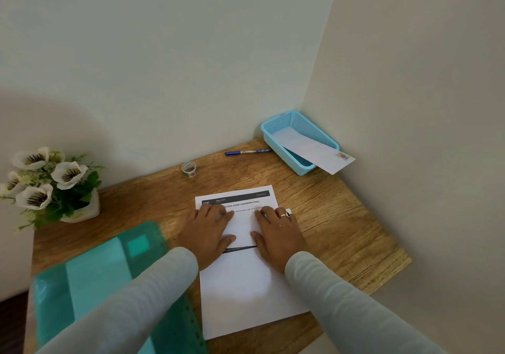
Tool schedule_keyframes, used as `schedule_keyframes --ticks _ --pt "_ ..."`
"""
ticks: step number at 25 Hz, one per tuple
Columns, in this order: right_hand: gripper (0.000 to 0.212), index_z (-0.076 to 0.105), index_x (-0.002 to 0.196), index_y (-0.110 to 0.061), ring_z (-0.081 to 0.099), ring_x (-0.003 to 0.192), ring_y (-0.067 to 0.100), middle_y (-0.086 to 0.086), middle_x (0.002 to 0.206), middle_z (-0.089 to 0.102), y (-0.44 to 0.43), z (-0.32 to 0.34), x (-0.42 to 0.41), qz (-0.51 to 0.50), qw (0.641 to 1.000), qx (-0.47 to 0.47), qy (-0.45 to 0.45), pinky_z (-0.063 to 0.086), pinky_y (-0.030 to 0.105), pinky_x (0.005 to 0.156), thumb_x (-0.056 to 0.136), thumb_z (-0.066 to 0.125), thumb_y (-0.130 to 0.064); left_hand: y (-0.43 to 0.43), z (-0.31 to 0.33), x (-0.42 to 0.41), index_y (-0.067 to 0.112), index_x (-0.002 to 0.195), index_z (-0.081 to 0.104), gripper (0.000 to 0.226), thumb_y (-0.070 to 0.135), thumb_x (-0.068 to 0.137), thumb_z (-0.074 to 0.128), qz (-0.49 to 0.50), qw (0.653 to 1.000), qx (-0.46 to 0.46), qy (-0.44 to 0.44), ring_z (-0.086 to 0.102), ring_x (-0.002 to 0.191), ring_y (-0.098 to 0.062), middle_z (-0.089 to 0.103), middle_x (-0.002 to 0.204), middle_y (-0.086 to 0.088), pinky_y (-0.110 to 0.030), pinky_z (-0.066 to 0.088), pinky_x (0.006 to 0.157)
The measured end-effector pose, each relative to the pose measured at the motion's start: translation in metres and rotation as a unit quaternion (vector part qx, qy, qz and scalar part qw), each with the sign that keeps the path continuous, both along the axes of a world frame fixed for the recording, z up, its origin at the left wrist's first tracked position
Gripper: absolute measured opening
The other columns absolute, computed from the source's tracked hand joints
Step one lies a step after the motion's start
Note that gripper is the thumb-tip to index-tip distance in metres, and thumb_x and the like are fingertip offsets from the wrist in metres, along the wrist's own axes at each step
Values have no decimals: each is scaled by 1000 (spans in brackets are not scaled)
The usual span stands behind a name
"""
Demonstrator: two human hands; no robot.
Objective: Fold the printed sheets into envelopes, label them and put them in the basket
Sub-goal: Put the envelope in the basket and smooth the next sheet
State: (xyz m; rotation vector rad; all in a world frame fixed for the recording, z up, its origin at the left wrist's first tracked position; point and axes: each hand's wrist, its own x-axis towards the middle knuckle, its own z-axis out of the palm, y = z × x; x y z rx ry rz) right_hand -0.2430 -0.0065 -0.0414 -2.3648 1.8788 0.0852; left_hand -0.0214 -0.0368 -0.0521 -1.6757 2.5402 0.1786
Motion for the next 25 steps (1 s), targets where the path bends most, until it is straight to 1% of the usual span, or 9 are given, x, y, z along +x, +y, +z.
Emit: schedule_keyframes --ticks 5,7,11,13,15,17,20,23,25 --pt "61 41 152 -16 45 130 29 4 148 45 3 1 -18 -31 999 -5 20 36 48 111 104 29 -51 1 4 35 31 154 42 67 67 99 32 16 998 -31 -47 37 142 -26 45 154 3 -47 30 117" --pt "58 41 151 -13 44 132 32 7 148 46 1 3 -5 -34 999 -4 19 35 50 112 105 32 -47 4 5 30 29 155 39 68 67 100 30 22 998 -24 -56 33 145 -26 41 157 2 -46 27 119" --pt "54 39 152 -13 41 138 35 10 153 44 5 -3 44 19 999 16 -31 33 52 117 105 43 -39 8 4 24 29 158 31 70 67 100 25 44 997 -14 -54 25 150 -26 30 163 2 -45 22 122" --pt "54 40 151 -15 41 138 34 8 152 44 6 -3 47 18 999 15 -46 33 51 117 104 43 -41 10 5 26 30 159 29 71 68 99 25 52 997 -10 -52 22 151 -27 27 165 1 -46 19 123" --pt "56 41 151 -16 41 136 32 4 151 44 7 -3 28 4 999 8 -43 32 50 116 103 38 -46 12 6 28 30 160 27 71 68 99 23 53 996 -8 -67 21 152 -28 26 166 1 -47 17 123" --pt "60 42 151 -17 41 135 31 1 150 44 9 -2 -2 -41 999 0 -35 33 49 113 102 34 -51 14 7 27 29 159 28 71 68 99 22 54 995 -7 -82 20 152 -28 26 166 1 -47 17 123" --pt "63 42 152 -18 42 133 28 0 150 44 12 -1 -32 -83 996 -2 -18 36 47 111 102 31 -54 15 11 12 27 157 36 66 62 102 29 50 997 -19 -52 24 150 -29 33 162 0 -47 22 121" --pt "63 36 155 -18 36 139 28 0 156 38 12 1 -31 -90 996 17 -14 32 46 116 103 30 -53 11 12 -28 26 155 37 58 53 104 34 -3 1000 -19 -15 22 149 -28 33 160 0 -46 22 121" --pt "64 32 158 -19 34 142 27 0 158 36 11 2 -29 -96 995 23 -15 29 47 118 104 30 -53 10 14 -52 24 153 39 56 50 103 39 -26 1000 -5 -1 21 148 -29 34 159 -1 -47 22 121"
